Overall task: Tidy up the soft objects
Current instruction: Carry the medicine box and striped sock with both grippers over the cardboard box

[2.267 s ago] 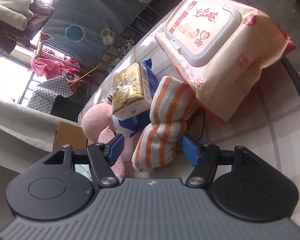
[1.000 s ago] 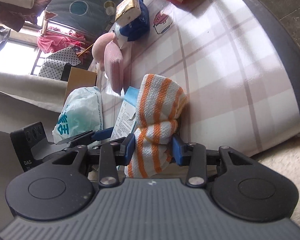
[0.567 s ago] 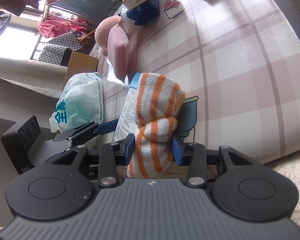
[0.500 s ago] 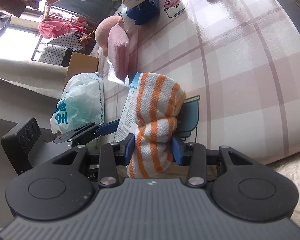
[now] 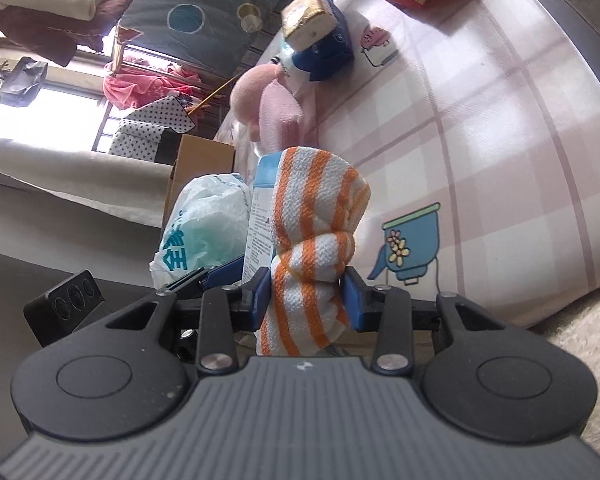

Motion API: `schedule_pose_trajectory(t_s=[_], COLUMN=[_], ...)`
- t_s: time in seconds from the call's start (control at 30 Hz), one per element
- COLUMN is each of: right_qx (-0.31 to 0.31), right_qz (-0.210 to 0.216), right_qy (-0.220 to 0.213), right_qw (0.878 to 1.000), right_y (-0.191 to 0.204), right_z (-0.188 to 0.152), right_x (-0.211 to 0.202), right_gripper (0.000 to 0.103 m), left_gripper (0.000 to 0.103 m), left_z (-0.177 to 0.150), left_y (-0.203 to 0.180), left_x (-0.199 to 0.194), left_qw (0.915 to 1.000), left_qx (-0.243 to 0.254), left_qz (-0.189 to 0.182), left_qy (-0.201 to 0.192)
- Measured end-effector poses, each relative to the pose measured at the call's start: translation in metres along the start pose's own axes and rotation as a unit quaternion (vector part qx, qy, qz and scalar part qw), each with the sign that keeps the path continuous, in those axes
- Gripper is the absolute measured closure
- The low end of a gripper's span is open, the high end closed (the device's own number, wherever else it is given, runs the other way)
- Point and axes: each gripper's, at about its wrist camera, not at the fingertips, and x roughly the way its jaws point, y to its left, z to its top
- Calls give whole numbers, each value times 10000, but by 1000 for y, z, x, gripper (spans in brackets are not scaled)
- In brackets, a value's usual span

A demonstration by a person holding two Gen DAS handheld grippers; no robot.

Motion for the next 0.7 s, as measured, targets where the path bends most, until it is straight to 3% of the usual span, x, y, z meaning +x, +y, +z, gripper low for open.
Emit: schedule_pose_trajectory(t_s=[0.2, 0.37, 0.53, 0.7], right_qx=[-498, -1022, -1555, -1932], right_qz=[289, 571, 815, 1005], right_qy=[-20, 139, 467, 960], right_qw=[9983, 9930, 9834, 9713], right_y=[52, 109, 184, 263], right_z=[6, 14, 21, 26], right_x=[0, 19, 59, 121], right_gripper=[66, 66, 66, 66], left_gripper=[30, 30, 30, 30], left_z=[6, 6, 6, 7], left_y=[17, 48, 93, 155], left_x=[-56, -109, -166, -215], left_qw=[9973, 9898, 9778, 9662], left_qx=[-218, -511, -810, -1088], left_qz=[263, 620, 1082, 1558], left_qy=[-646, -1176, -1603, -1745])
